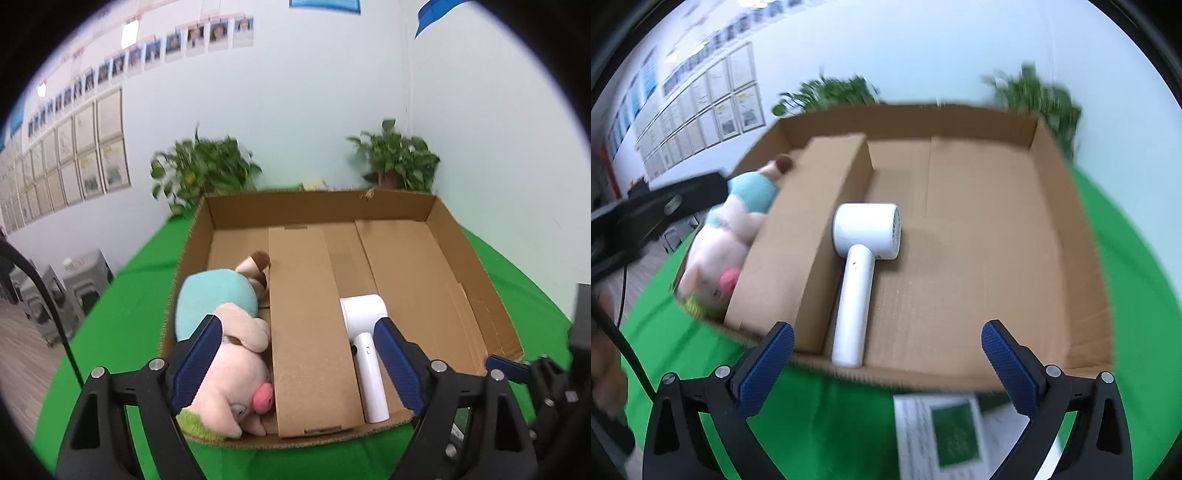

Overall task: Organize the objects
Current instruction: 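Open the left gripper and withdraw it from the hair dryer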

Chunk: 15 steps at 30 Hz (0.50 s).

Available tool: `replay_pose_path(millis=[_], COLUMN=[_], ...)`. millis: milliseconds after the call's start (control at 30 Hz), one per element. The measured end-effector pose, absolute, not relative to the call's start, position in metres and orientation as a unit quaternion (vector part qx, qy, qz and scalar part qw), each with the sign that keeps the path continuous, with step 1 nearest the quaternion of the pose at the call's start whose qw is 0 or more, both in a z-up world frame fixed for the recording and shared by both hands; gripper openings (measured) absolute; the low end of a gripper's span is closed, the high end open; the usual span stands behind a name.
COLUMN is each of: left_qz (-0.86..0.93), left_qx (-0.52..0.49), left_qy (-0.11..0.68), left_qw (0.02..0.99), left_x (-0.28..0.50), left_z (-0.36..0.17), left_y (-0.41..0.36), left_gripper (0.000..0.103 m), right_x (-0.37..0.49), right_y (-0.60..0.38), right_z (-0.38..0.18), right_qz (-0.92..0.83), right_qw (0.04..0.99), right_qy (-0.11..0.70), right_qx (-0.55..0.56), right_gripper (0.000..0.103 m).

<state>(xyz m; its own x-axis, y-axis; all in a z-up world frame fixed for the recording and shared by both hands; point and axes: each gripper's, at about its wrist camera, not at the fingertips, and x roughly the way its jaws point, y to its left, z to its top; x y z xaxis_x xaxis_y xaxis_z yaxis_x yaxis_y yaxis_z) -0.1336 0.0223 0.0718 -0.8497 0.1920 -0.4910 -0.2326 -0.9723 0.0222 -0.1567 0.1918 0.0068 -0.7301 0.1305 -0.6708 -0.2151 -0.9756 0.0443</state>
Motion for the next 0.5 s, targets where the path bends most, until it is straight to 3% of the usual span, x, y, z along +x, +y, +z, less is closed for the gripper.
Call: replay_pose_path(millis=[200,500], left_qz=[0.957,0.955], left_qx=[-0.271,-0.282], left_qy=[0.054,0.053], left_qw=[0.087,0.071], left_x=[-0.107,-0.083], left_z=[0.060,0.046], left_y=[0.019,0.023], left_gripper=[0.084,0.084], right_x=[-0.036,-0.003], right_y=[0.163,0.179], right_z=[0.018,0.028], right_qz=[0.932,0.928], right_qw=[0.136,0.146], right_qy=[0.036,0.071], right_qx=[-0.335,-0.335], right_gripper=[0.102,0.102])
